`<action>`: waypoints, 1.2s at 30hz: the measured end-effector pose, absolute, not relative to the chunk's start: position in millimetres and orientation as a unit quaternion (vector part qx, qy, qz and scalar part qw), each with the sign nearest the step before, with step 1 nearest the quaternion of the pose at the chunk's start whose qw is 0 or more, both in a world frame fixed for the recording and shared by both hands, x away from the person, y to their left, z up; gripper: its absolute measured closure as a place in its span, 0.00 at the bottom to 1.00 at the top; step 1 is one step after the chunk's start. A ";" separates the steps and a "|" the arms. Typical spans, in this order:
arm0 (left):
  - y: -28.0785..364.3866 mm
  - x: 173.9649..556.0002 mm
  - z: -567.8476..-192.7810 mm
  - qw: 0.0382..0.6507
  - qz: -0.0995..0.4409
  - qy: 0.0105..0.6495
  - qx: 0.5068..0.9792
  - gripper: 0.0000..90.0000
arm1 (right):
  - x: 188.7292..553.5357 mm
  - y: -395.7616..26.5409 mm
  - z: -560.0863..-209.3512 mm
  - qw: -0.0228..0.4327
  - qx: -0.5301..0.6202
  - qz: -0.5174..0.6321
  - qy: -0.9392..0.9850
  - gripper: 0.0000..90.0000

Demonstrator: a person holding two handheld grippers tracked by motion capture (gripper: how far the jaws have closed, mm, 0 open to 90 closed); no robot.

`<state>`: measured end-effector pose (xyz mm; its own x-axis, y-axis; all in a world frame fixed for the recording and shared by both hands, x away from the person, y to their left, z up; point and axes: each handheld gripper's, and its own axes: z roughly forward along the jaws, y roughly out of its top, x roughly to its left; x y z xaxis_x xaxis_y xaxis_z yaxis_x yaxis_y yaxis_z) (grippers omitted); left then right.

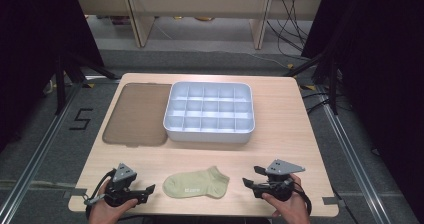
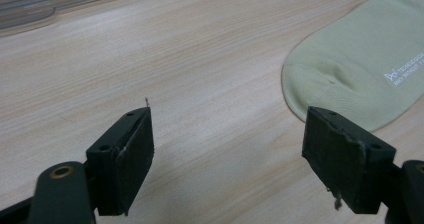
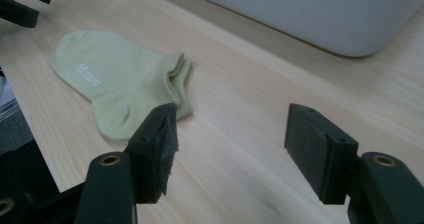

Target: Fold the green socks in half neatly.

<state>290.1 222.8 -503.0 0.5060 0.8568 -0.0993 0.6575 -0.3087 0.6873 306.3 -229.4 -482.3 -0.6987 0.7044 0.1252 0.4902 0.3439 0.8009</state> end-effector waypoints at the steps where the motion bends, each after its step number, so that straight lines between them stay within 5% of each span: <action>1: 222.9 290.4 -503.2 0.347 0.145 0.477 0.795 0.23 | 306.8 -226.7 -481.5 0.121 0.368 0.432 0.814 0.43; 36: 223.7 289.8 -501.8 0.344 0.146 0.471 0.799 0.23 | 336.9 -155.8 -508.2 0.097 0.330 0.376 0.861 0.66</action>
<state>289.8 223.7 -501.8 0.5146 0.8526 -0.0909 0.6521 -0.3203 0.6872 336.9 -155.8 -508.2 -0.7640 0.6401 0.0816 0.4946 0.4996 0.7112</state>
